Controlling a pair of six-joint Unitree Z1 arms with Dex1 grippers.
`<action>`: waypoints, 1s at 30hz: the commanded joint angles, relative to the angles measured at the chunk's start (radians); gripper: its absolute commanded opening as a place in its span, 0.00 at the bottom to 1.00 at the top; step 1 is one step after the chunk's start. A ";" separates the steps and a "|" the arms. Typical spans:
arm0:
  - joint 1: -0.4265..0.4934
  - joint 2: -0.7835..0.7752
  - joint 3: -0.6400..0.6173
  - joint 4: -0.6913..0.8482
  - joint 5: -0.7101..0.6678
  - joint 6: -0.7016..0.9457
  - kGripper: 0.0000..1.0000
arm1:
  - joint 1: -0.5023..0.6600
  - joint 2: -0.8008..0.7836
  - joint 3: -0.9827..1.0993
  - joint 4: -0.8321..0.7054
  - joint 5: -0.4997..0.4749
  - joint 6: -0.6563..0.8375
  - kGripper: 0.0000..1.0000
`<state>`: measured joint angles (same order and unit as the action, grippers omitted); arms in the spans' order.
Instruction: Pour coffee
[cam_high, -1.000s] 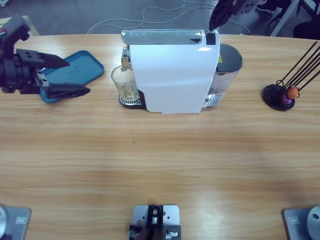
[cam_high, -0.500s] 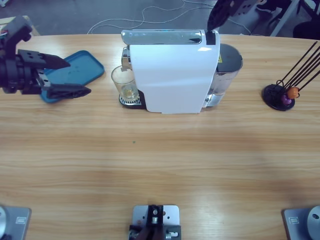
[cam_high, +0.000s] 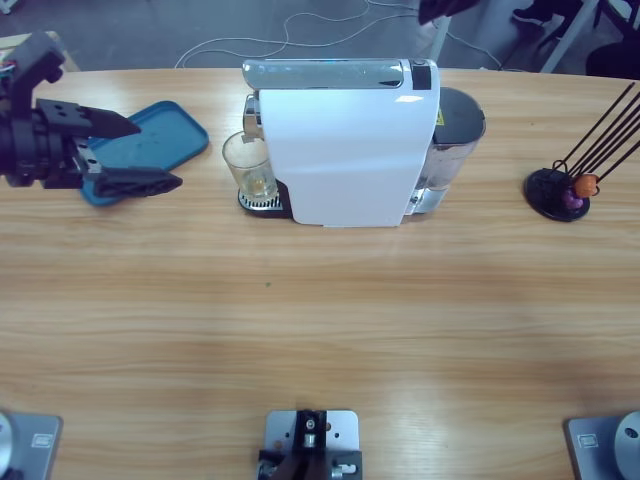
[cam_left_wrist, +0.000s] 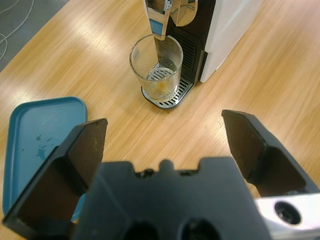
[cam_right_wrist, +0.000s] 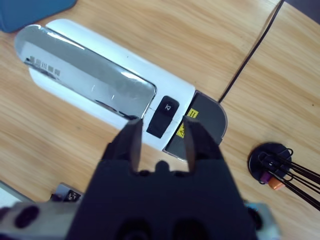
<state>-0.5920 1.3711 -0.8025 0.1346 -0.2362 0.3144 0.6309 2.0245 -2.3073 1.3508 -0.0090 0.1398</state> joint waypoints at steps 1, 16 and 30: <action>-0.008 0.046 -0.007 -0.007 0.028 -0.008 0.99 | 0.015 0.005 0.069 0.000 -0.033 0.057 1.00; -0.014 0.030 -0.004 -0.006 0.024 -0.008 0.99 | 0.018 -0.020 0.091 -0.001 -0.035 0.092 1.00; -0.034 0.005 0.036 0.005 0.017 -0.008 0.99 | 0.030 -0.099 0.132 -0.004 -0.049 0.118 1.00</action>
<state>-0.6060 1.3796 -0.8135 0.1336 -0.2248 0.3144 0.6394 1.9384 -2.2137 1.3509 -0.0371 0.2397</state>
